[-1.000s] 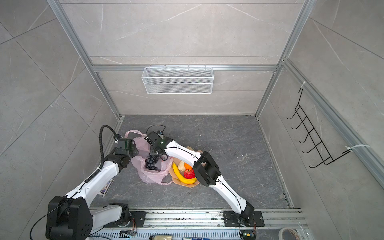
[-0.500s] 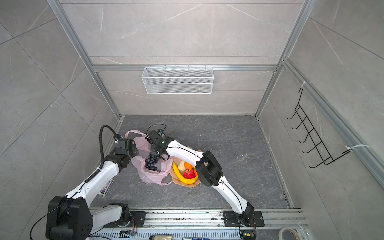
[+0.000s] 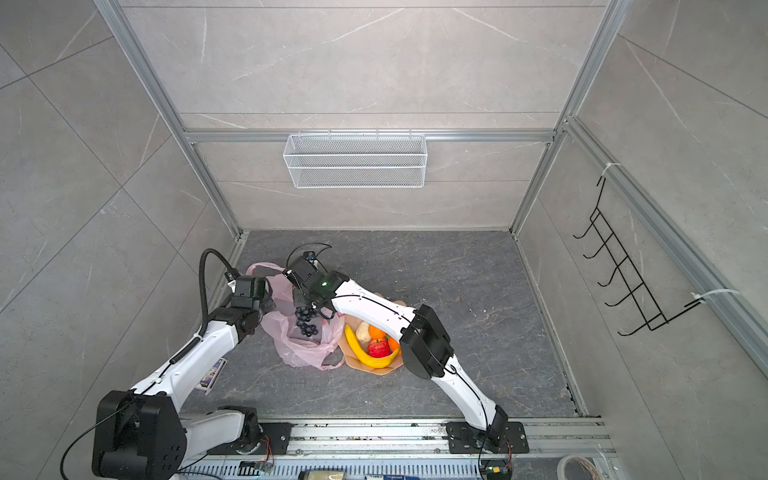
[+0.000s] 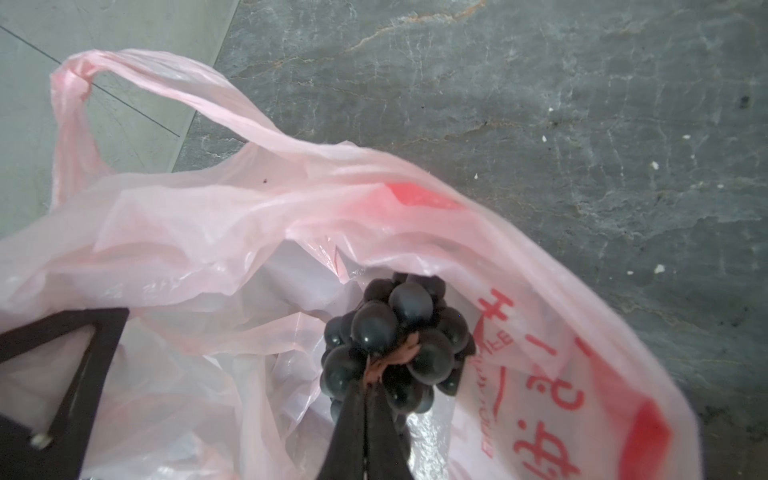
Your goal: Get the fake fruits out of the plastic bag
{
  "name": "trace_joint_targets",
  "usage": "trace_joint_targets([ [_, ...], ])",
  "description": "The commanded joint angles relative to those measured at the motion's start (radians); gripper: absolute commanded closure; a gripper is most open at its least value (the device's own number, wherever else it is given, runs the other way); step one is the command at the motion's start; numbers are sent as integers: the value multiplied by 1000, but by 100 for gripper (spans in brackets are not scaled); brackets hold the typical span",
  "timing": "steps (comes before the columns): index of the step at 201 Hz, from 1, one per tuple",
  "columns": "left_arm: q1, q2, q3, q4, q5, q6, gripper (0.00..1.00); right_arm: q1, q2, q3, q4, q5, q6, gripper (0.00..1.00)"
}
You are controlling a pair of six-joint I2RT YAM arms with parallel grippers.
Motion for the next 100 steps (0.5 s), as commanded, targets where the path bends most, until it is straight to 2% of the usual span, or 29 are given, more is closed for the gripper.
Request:
trace_joint_targets([
  [1,10,23,59,-15,-49,-22,100,6,-77,-19,20,9,-49,100],
  [100,54,216,264,-26,-30,-37,100,3,-221,-64,60,-14,-141,100],
])
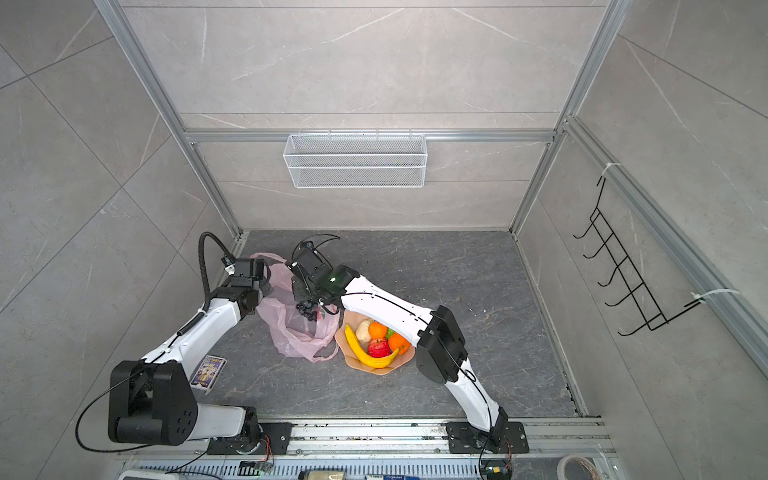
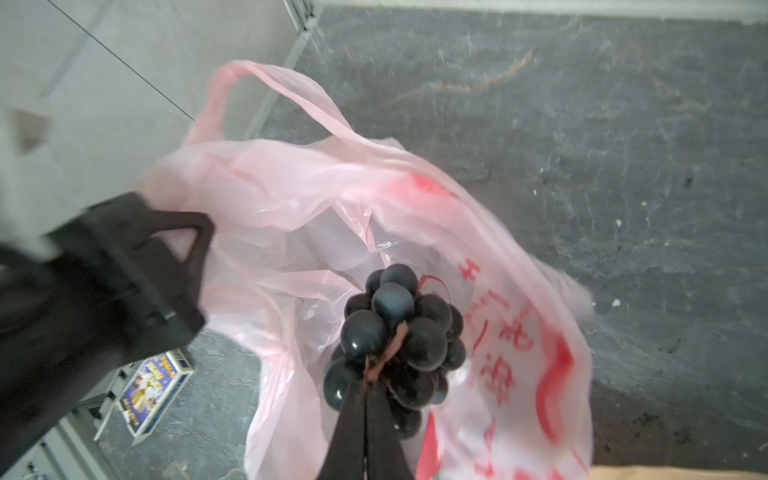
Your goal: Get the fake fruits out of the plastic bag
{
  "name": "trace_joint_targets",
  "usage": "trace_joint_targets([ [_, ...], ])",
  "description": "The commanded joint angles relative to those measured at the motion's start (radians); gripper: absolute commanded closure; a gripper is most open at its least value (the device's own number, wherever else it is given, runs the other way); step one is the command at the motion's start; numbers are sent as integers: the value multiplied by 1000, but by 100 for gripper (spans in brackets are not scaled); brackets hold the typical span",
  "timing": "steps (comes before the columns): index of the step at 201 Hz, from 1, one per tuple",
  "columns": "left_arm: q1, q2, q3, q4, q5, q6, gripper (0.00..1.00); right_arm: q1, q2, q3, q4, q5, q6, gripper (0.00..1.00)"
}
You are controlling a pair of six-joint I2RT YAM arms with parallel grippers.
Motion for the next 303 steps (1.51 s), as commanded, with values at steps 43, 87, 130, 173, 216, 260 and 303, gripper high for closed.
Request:
trace_joint_targets([
  [43,30,109,119,13,-42,23,100,2,-131,7,16,-3,-68,100],
  [87,78,122,79,62,-47,71,100,3,-230,-41,1,3,-105,100],
  [130,97,123,35,125,-32,114,100,4,-357,-126,-16,4,-137,100],
  [173,98,123,21,144,-24,129,100,6,-496,-258,-34,40,-159,100],
  [216,98,105,-10,181,-9,141,100,40,-628,-399,-78,49,-185,100],
  [260,98,95,-33,215,5,152,100,95,-745,-547,-109,54,-187,100],
  [303,98,92,-48,240,16,158,100,130,-787,-641,-120,53,-159,100],
])
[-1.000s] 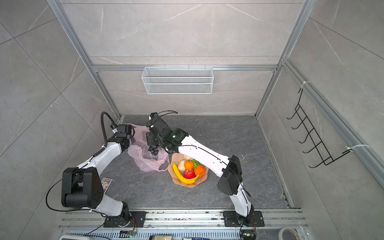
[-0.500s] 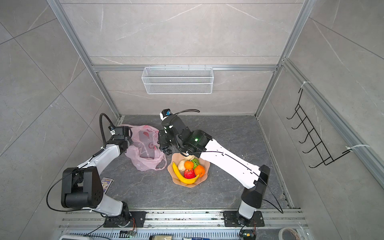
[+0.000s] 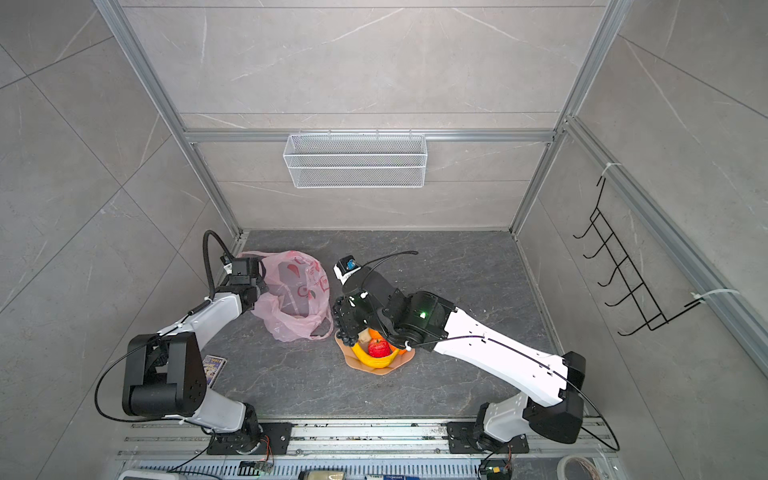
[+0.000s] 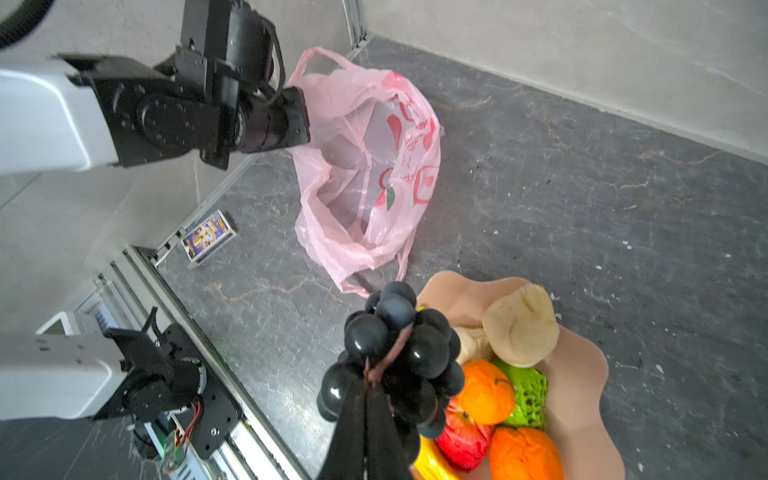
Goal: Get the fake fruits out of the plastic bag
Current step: 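Carry the dark grapes with the right gripper over the pink bowl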
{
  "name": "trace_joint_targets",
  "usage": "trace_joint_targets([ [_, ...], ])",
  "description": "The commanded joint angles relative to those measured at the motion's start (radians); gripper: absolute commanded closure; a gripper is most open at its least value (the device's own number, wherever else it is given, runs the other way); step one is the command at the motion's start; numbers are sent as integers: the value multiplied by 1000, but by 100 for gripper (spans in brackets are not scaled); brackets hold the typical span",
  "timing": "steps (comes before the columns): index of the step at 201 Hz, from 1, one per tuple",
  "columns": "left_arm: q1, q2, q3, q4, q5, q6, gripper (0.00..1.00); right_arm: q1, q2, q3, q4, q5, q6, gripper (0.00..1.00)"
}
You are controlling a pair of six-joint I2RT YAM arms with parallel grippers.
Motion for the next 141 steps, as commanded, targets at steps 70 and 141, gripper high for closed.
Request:
trace_joint_targets([
  [70,4,-37,-20,52,0,23,100,19,20,-136,19,16,75,100],
  [141,4,-42,-23,57,10,20,100,15,110,-108,57,67,94,100],
])
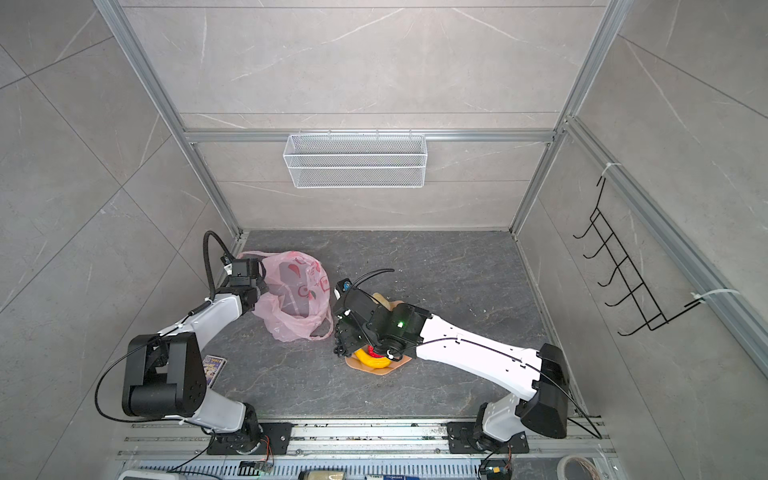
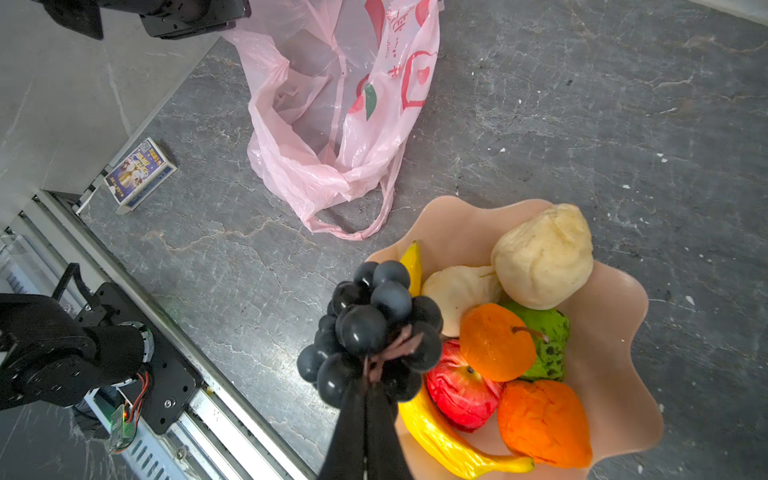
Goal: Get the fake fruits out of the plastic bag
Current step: 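Carry the dark grapes with the right gripper over the pink bowl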
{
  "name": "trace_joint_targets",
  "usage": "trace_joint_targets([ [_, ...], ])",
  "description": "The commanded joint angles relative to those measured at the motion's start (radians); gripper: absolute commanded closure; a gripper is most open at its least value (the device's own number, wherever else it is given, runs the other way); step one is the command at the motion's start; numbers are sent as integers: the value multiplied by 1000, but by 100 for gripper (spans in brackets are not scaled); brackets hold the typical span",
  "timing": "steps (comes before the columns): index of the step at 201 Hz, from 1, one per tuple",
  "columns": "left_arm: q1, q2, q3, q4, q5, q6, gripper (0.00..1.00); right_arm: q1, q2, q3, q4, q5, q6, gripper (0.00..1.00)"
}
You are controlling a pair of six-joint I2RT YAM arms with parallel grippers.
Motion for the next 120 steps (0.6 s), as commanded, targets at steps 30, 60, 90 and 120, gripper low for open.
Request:
trace_joint_targets([
  [30,4,-37,-9,37,8,15,100,-24,68,32,20,76,36,100],
  [60,4,-38,-10,40,8,14,100,-58,93,25,41,60,32,100],
  [90,4,-35,-9,39,8,14,100,-81,113,49,40,77,22,100],
  [120,4,-33,-7,40,8,15,100,-101,88,58,33,83,3,100],
])
